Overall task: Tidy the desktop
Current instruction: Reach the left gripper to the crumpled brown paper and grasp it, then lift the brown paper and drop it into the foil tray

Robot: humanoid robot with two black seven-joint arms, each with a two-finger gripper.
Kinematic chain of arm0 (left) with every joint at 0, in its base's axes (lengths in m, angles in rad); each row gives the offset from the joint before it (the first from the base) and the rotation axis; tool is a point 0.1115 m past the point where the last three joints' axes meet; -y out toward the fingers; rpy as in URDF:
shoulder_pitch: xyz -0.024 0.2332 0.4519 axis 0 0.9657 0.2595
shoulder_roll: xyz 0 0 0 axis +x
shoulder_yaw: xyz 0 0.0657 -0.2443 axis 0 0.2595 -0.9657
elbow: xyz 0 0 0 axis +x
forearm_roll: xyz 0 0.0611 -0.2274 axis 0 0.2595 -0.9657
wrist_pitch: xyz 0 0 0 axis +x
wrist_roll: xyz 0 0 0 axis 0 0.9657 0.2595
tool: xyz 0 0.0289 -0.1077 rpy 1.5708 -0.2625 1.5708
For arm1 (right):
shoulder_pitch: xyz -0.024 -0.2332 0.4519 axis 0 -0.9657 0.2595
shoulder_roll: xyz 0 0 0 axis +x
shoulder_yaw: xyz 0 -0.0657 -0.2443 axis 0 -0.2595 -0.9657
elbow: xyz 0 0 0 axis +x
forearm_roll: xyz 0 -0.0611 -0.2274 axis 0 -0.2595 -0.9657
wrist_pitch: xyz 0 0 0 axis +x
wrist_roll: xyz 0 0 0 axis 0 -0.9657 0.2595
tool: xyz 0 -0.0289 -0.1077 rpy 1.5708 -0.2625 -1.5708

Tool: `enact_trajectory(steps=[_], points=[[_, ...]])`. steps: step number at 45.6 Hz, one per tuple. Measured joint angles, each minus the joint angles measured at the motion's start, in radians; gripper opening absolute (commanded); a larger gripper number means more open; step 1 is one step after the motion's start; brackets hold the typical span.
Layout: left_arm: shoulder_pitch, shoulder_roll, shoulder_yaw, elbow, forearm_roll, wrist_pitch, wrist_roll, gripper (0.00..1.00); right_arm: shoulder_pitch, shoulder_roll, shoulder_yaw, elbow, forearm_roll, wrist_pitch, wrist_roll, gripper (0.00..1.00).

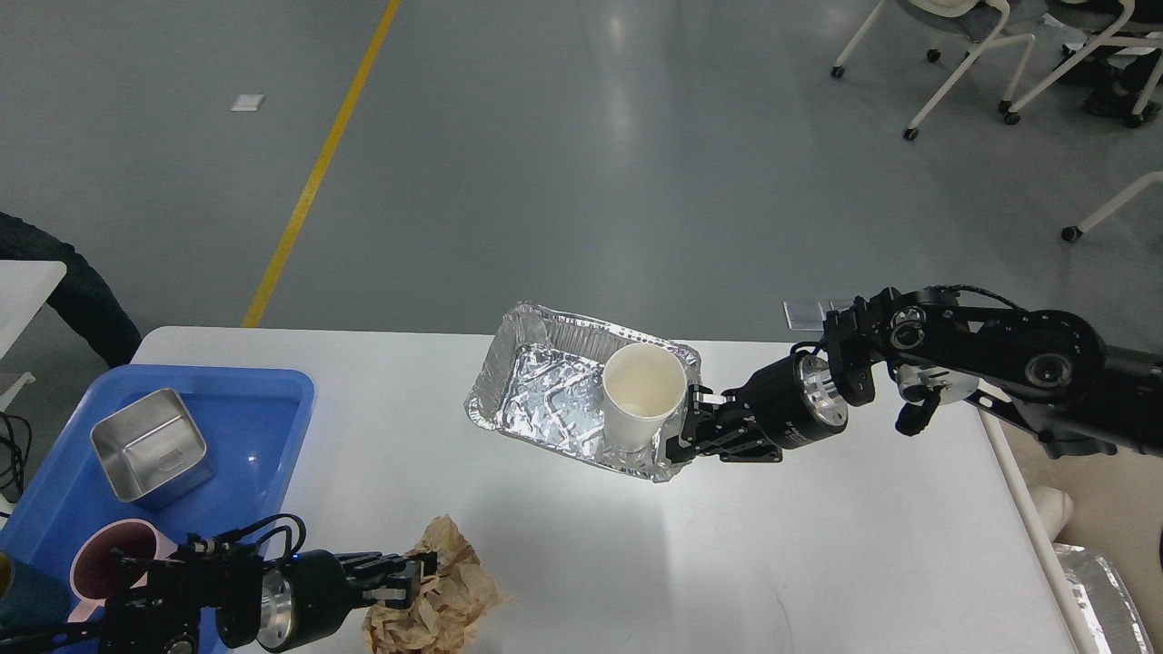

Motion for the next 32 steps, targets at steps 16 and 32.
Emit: enact_trajectory(steps=[16, 32], points=[[-0.013, 0.083, -0.171, -0.215, -0.022, -0.087, -0.113, 0.02, 0.000, -0.001, -0.002, 0.000, 0.000, 0.000, 0.000, 0.00], [-0.160, 0.089, -0.256, -0.237, -0.152, -0.196, -0.215, 0.02, -0.004, 0.000, -0.002, -0.002, -0.005, 0.000, 0.000, 0.00]])
